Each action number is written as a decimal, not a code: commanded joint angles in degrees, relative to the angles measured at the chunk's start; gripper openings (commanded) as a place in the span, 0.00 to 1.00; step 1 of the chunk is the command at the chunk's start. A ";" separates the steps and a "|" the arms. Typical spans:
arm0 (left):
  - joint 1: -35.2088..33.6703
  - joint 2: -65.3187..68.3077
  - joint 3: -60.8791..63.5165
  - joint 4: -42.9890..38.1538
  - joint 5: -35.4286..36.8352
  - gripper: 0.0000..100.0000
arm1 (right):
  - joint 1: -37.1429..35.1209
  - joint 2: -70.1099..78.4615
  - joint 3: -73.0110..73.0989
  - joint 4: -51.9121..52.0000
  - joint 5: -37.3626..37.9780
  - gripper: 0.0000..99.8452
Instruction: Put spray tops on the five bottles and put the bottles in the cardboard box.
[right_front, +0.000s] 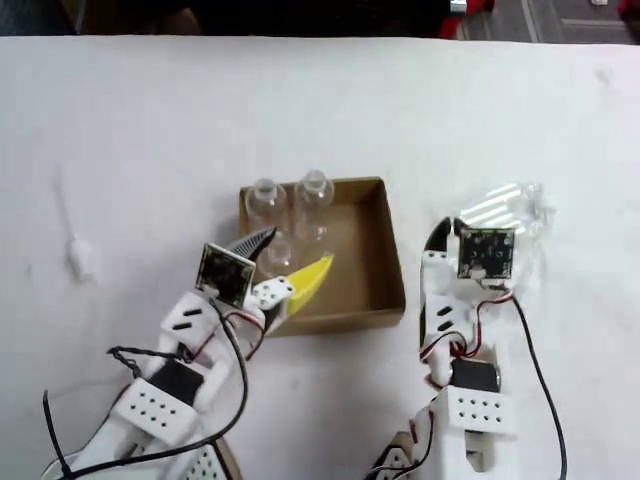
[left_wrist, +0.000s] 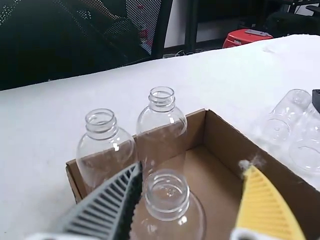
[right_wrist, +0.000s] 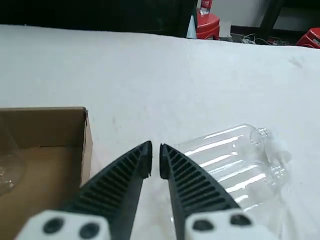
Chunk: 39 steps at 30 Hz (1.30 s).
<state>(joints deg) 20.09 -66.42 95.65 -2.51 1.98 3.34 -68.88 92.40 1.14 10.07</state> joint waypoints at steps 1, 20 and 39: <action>-1.10 -2.77 -4.40 0.70 0.88 0.30 | -0.84 0.13 0.09 -2.68 1.23 0.02; -4.09 -30.99 -38.86 61.71 4.84 0.30 | -0.92 0.04 0.09 -2.86 1.23 0.02; -33.45 -12.97 -29.10 53.98 4.66 0.03 | 3.30 19.65 -18.02 9.54 -4.57 0.02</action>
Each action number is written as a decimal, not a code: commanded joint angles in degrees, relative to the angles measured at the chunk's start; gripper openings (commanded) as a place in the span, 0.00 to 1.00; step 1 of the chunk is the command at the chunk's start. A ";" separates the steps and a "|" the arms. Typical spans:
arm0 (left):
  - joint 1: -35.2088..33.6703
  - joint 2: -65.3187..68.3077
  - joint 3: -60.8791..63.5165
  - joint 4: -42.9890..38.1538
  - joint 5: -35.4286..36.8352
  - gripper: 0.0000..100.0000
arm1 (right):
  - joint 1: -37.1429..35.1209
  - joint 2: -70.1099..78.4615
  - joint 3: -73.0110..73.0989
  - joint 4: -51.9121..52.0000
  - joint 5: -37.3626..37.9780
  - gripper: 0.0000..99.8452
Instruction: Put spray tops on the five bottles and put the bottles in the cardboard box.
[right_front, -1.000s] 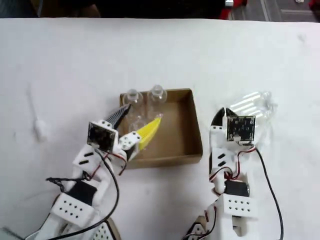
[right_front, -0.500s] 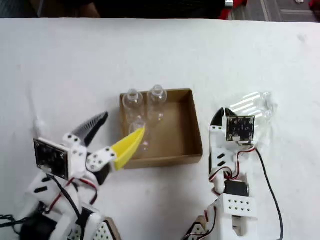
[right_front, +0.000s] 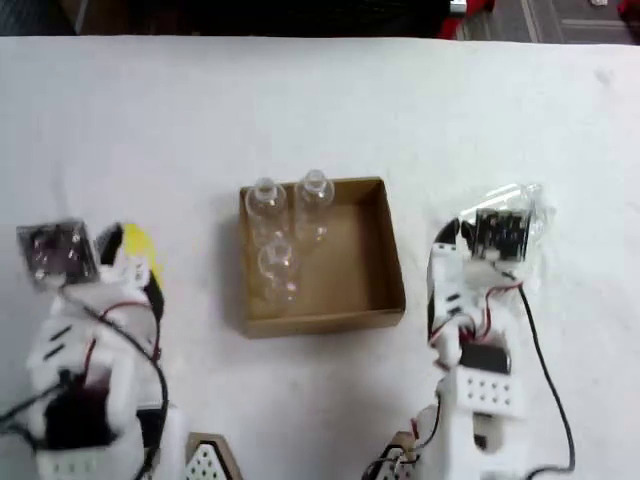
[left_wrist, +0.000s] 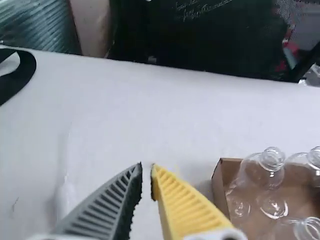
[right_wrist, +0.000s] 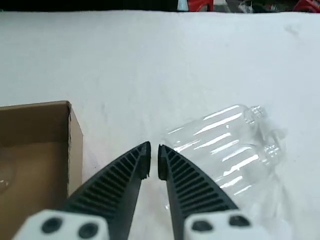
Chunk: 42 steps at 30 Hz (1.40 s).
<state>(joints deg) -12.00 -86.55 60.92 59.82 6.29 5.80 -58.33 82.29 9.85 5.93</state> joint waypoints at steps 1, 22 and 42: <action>-1.27 8.75 7.82 -11.43 0.18 0.03 | 0.84 13.41 -10.46 1.63 0.18 0.02; 7.16 15.08 25.32 -33.85 -12.48 0.03 | -10.07 37.76 -28.31 19.82 5.27 0.02; 9.01 15.08 26.02 -34.37 -13.01 0.03 | -9.98 37.93 -28.40 20.88 5.36 0.02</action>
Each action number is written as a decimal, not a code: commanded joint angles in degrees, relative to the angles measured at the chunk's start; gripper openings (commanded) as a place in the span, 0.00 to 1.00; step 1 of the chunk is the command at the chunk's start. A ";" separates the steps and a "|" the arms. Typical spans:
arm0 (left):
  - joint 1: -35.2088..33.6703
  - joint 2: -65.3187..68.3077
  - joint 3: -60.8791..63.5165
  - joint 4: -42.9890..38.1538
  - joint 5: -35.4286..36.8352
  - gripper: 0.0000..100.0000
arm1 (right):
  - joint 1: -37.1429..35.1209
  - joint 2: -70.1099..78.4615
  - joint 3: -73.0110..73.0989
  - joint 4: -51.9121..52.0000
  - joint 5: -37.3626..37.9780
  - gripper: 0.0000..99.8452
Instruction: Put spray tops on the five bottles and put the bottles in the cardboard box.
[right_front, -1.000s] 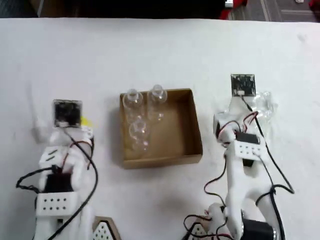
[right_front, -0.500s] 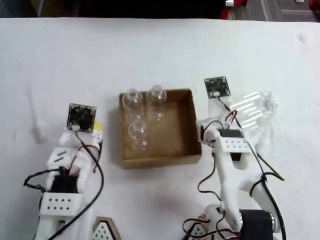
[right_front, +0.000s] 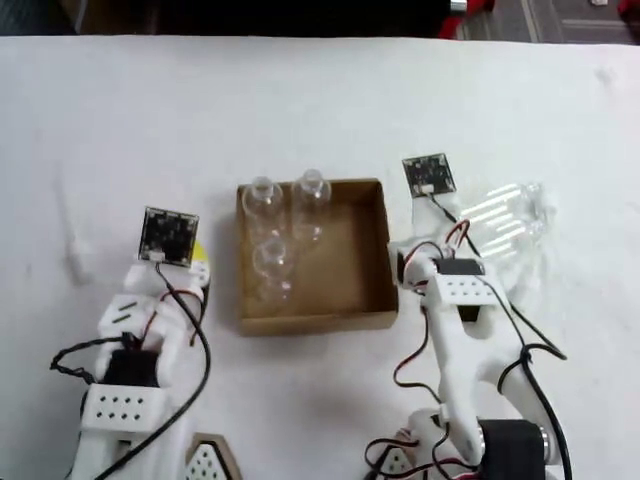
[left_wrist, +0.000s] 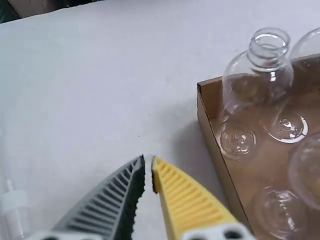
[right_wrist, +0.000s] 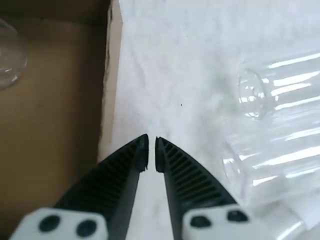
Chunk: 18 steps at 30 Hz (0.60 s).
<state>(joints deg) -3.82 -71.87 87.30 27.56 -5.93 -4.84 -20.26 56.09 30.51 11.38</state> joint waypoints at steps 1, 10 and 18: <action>0.84 0.40 -0.35 -2.11 -0.79 0.03 | 1.54 -0.13 -2.20 0.04 -0.18 0.02; 0.84 0.40 -0.35 -2.11 -0.79 0.03 | 15.96 -0.13 -6.42 -0.84 -13.27 0.02; 0.57 0.40 -0.26 -2.11 -0.79 0.03 | 23.25 -0.13 -7.65 -0.84 -23.21 0.02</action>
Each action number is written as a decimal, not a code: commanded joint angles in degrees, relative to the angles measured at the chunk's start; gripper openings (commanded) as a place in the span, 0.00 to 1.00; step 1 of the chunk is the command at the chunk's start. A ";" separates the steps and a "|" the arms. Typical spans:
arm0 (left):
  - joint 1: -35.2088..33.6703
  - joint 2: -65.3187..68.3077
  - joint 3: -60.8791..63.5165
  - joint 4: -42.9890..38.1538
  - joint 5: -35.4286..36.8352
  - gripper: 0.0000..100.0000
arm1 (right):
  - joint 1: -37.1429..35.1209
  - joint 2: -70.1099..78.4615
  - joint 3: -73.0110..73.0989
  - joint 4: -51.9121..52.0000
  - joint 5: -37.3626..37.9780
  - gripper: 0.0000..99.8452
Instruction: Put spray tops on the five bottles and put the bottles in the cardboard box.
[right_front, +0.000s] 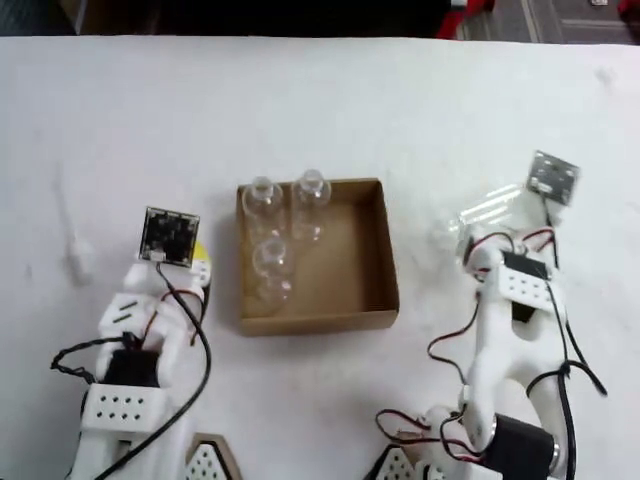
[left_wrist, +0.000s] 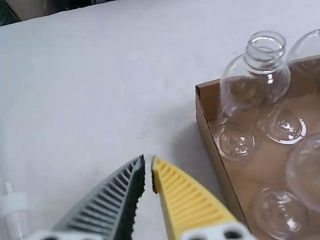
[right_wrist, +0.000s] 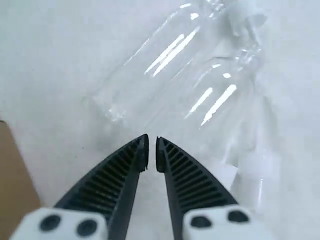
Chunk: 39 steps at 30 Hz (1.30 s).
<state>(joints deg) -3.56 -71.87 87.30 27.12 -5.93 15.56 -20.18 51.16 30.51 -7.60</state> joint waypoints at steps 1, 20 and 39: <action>0.31 0.40 -0.26 -1.67 -0.79 0.03 | 3.74 -0.22 -3.25 -0.75 -5.63 0.02; 0.57 0.31 -0.26 -1.76 -0.88 0.03 | 10.77 11.12 -25.41 8.31 -13.36 0.12; 0.66 0.22 -0.26 -1.76 -0.88 0.03 | 8.31 47.16 -69.63 34.51 -25.49 0.19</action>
<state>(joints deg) -3.56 -71.87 87.30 27.12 -6.29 24.79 26.95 -14.86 63.91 -32.48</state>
